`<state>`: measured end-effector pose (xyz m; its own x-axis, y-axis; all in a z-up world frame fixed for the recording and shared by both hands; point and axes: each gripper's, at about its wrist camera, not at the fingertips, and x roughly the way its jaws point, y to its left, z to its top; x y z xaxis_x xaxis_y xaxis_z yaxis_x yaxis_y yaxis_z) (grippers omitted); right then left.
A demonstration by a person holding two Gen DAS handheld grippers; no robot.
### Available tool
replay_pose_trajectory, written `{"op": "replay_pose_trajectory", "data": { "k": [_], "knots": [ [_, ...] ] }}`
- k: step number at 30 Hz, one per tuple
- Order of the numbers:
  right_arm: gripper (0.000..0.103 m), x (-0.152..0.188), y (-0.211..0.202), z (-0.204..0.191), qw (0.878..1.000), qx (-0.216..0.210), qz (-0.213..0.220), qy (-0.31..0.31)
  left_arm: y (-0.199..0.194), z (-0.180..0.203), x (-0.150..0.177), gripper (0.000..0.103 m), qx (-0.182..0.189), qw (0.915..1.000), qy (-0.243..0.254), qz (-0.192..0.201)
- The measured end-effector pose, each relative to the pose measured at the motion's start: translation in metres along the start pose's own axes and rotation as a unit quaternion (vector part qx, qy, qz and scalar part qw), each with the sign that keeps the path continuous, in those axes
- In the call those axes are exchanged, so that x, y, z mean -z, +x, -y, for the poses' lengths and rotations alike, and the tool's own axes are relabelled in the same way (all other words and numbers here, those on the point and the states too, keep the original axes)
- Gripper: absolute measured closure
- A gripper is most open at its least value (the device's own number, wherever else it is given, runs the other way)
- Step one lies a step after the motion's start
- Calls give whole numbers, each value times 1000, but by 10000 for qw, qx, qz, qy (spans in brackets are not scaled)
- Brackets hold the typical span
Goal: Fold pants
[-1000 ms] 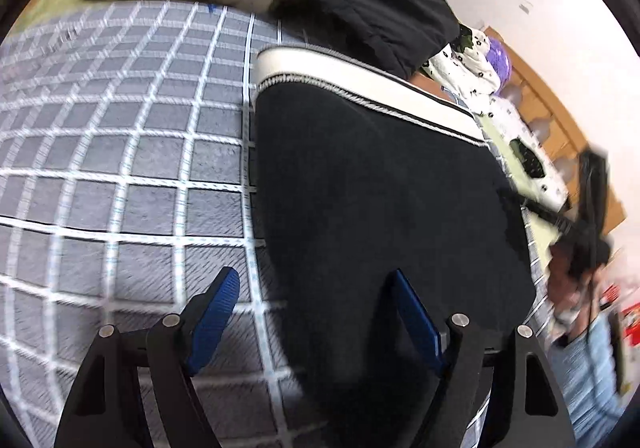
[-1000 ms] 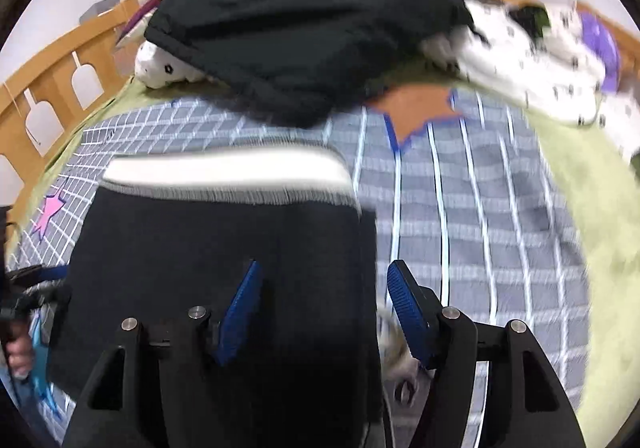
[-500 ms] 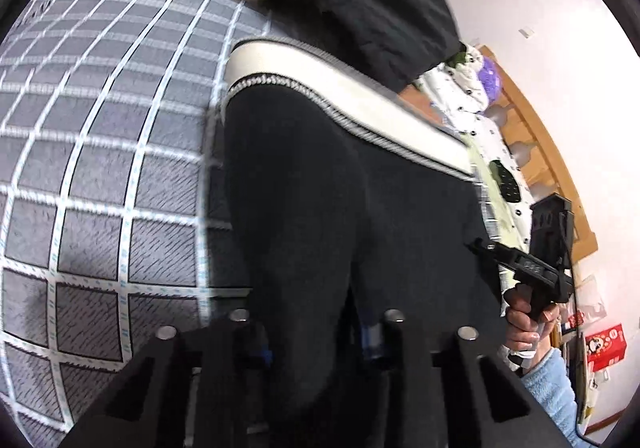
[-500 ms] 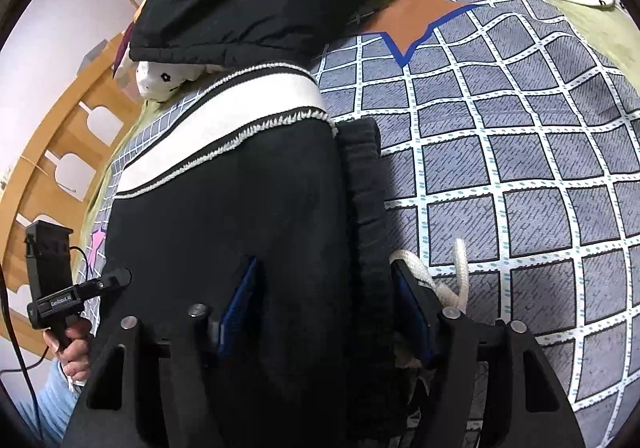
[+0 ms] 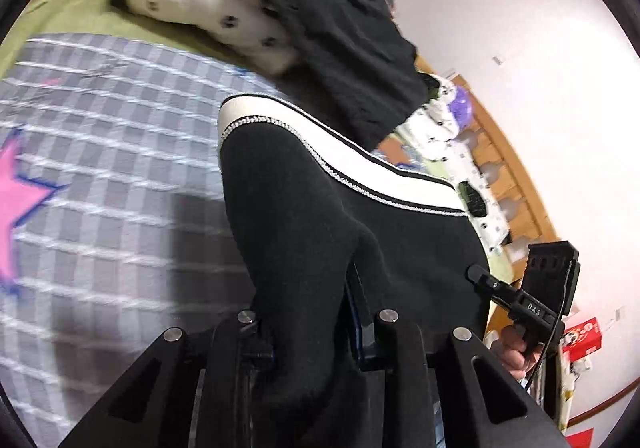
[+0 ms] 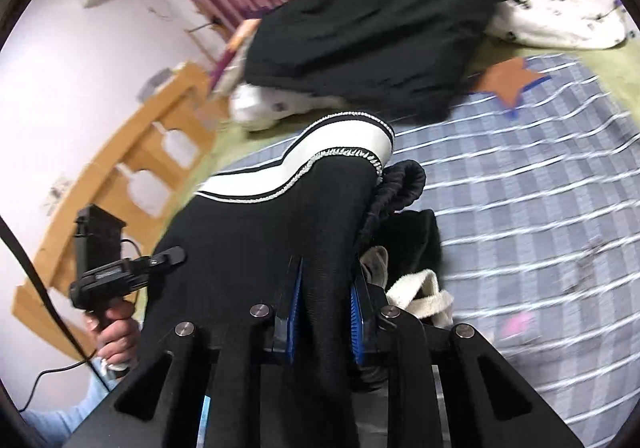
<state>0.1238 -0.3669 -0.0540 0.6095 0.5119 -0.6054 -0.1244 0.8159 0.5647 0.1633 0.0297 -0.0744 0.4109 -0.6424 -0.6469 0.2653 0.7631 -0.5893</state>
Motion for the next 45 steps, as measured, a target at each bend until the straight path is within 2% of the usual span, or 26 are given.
{"op": "replay_pose_trajectory", "data": {
  "k": [2,4,5,7,8,9,10,11,12,15,16,17,20,22,24,27,31,32,34,35,37,38,40,43,45],
  "knots": [
    [83,15,21,-19,9998,-171,-113,-43,-9,-26,12,79,-309,9995,-11,-79],
    [83,31,52,-31,9992,-132,-328,-168,1,-49,27,77,-609,9978,-103,-222],
    [83,40,68,-31,9988,-17,-421,-246,8,-59,33,75,-741,9968,-147,-278],
    [78,55,89,-28,9954,681,-376,-565,28,-70,47,65,-1028,9941,-60,-342],
    [75,60,96,-25,9925,926,-317,-735,31,-69,50,55,-1168,9926,54,-329],
    [75,66,97,-23,9905,961,-234,-960,32,-67,54,48,-1292,9910,166,-305],
    [73,67,97,-24,9893,1001,-266,-1031,31,-63,56,48,-1384,9896,297,-263],
    [64,65,96,-26,9878,1130,-318,-1019,26,-60,58,48,-1425,9888,381,-245],
    [62,62,91,-31,9846,1366,-380,-1026,21,-56,59,48,-1563,9862,503,-207],
    [65,59,67,-50,9789,1730,-225,-1064,-3,-51,70,48,-1930,9770,901,-64],
    [65,58,56,-56,9804,1654,-37,-1066,-12,-47,77,48,-2032,9732,1077,20],
    [65,62,45,-65,9824,1492,135,-1114,-19,-44,83,48,-2091,9703,1213,94],
    [65,78,41,-81,9793,1398,232,-1449,-49,-34,112,48,-2062,9646,1625,234],
    [65,99,55,-85,9720,1520,30,-1792,-67,-28,137,48,-1920,9629,1878,268],
    [65,118,70,-78,9671,1716,-196,-1869,-76,-25,155,47,-1834,9614,2042,198],
    [65,138,69,-77,9614,1877,155,-2006,-81,-21,182,47,-1902,9567,2199,97],
    [65,144,63,-77,9636,1827,207,-1939,-59,-19,193,48,-2165,9511,2205,-23],
    [65,145,62,-76,9638,1812,213,-1943,-51,-16,196,49,-2352,9457,2240,-58],
    [65,147,59,-73,9648,1765,241,-1936,-40,-12,197,79,-2863,9301,2295,155],
    [65,148,59,-71,9647,1761,244,-1941,-42,-11,195,91,-3048,9269,2161,364],
    [65,153,57,-73,9635,1777,232,-1990,-54,-19,191,92,-2890,9407,1619,737],
    [65,155,56,-75,9631,1781,223,-2004,-53,-27,189,92,-2820,9479,1331,655],
    [65,159,54,-76,9637,1779,232,-1979,-45,-39,190,92,-2842,9516,1062,498],
    [65,162,53,-76,9637,1790,278,-1962,-47,-36,195,89,-2889,9499,1046,572],
    [65,163,53,-77,9632,1817,283,-1958,-50,-38,195,88,-2830,9535,880,548]
  ]
}}
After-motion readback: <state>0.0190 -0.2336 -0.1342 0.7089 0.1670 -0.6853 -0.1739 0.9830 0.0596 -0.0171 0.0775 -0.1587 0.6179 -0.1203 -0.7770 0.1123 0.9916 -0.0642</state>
